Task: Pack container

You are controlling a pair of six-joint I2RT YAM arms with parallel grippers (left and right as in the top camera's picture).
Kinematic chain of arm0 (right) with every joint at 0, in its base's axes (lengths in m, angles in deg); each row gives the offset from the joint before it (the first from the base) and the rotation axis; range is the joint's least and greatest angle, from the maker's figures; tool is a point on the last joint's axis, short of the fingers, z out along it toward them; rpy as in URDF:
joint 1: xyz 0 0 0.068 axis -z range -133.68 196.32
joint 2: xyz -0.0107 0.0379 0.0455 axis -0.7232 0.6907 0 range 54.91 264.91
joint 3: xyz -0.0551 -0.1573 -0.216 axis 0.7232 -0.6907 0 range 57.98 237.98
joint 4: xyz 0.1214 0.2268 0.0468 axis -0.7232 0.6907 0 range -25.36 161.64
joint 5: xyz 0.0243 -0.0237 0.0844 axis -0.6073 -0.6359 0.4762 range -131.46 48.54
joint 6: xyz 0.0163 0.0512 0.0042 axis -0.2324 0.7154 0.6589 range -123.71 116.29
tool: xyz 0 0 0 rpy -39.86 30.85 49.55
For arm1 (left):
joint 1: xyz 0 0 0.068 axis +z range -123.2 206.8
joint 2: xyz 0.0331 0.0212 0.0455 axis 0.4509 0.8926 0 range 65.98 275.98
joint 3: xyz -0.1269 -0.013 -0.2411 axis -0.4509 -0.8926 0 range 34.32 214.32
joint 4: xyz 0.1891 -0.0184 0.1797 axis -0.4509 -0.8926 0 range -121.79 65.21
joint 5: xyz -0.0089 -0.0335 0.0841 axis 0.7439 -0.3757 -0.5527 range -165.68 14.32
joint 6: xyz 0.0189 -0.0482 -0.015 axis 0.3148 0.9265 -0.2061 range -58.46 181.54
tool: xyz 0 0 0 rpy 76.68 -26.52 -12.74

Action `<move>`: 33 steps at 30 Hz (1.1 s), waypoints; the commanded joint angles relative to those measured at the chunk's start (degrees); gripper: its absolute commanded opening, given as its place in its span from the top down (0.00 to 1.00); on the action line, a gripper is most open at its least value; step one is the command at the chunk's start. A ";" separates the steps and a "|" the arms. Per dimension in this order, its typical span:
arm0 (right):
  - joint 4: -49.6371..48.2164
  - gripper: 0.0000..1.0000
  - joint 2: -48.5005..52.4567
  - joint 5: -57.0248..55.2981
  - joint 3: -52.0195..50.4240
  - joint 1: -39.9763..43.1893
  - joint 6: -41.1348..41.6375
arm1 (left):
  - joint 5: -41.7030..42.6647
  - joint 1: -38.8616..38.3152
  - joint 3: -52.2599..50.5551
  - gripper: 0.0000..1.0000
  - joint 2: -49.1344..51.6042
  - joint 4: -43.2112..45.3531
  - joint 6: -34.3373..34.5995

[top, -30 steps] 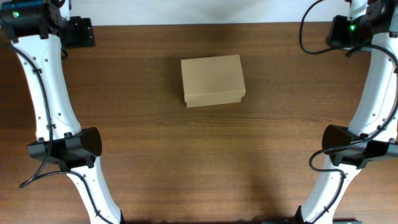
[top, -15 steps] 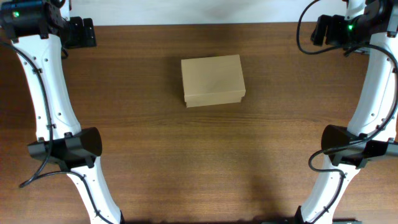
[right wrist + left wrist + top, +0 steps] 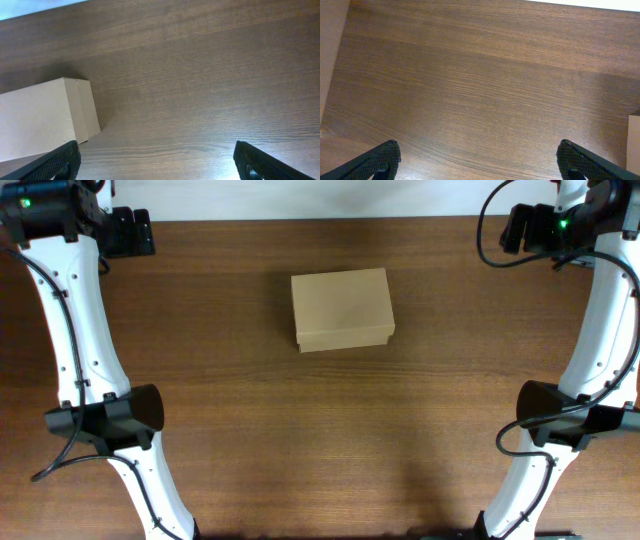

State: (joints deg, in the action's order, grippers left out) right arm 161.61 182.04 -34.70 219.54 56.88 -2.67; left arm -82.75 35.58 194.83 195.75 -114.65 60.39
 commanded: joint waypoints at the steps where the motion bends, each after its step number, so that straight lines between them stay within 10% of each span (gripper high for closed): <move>1: 0.35 0.01 0.13 -1.29 -0.42 -0.37 -0.20 | 0.17 0.28 0.35 0.00 -0.57 -0.24 -0.42; 18: -7.61 0.01 -8.79 4.61 -7.72 -2.08 7.65 | 0.17 0.28 0.35 0.00 -0.57 -0.24 -0.42; 33: -45.81 0.01 -52.92 1.14 -61.59 -11.17 8.07 | 0.17 0.28 0.35 0.00 -0.57 -0.24 -0.42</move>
State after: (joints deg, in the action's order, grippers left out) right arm 119.12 134.04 -31.62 167.56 47.38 5.16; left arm -82.75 35.58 194.85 195.75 -114.65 60.41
